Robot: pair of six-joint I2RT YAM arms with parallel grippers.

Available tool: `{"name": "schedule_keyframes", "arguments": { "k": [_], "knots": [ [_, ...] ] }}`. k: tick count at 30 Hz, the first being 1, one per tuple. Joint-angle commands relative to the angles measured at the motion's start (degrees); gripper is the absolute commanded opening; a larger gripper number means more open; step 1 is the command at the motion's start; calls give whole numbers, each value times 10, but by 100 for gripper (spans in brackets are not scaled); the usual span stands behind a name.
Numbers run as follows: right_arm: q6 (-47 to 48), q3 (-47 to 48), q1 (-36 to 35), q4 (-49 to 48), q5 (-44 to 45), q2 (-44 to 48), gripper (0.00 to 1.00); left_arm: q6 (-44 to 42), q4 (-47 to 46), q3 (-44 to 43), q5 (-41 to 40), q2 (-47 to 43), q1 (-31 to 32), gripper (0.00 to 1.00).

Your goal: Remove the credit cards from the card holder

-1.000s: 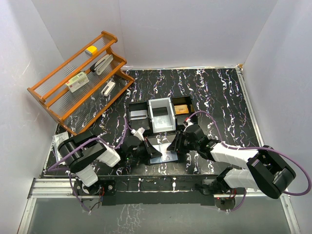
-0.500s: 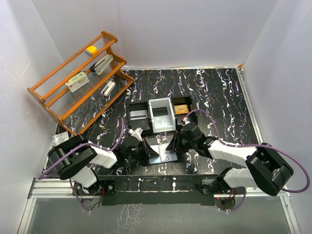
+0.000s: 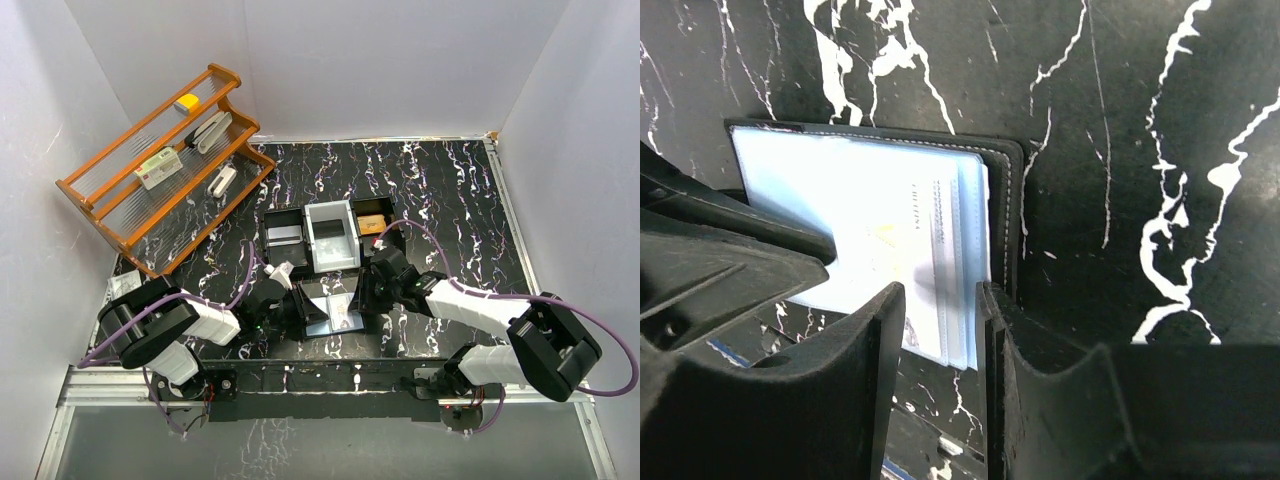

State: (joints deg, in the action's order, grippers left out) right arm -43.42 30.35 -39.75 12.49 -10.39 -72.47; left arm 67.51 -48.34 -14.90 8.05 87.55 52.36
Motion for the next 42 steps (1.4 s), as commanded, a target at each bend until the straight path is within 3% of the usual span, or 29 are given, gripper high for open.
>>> {"name": "schedule_keyframes", "arguments": {
  "k": [1, 20, 29, 37, 42],
  "knots": [
    [20, 29, -1, 29, 5, -6, 33, -14, 25, -3, -16, -11, 3, 18],
    [0, 48, -1, -17, -47, -27, 30, -20, 29, -6, -19, -18, 3, 26],
    [18, 94, -1, 98, 93, -16, 36, -23, 49, -7, -23, -28, 3, 26],
    [6, 81, 0, 7, -29, -13, 34, -30, 69, -12, -30, -42, 3, 26],
    [3, 68, -1, -30, -55, -39, 33, -30, 63, -12, -27, -38, 3, 27]
  ]
}}
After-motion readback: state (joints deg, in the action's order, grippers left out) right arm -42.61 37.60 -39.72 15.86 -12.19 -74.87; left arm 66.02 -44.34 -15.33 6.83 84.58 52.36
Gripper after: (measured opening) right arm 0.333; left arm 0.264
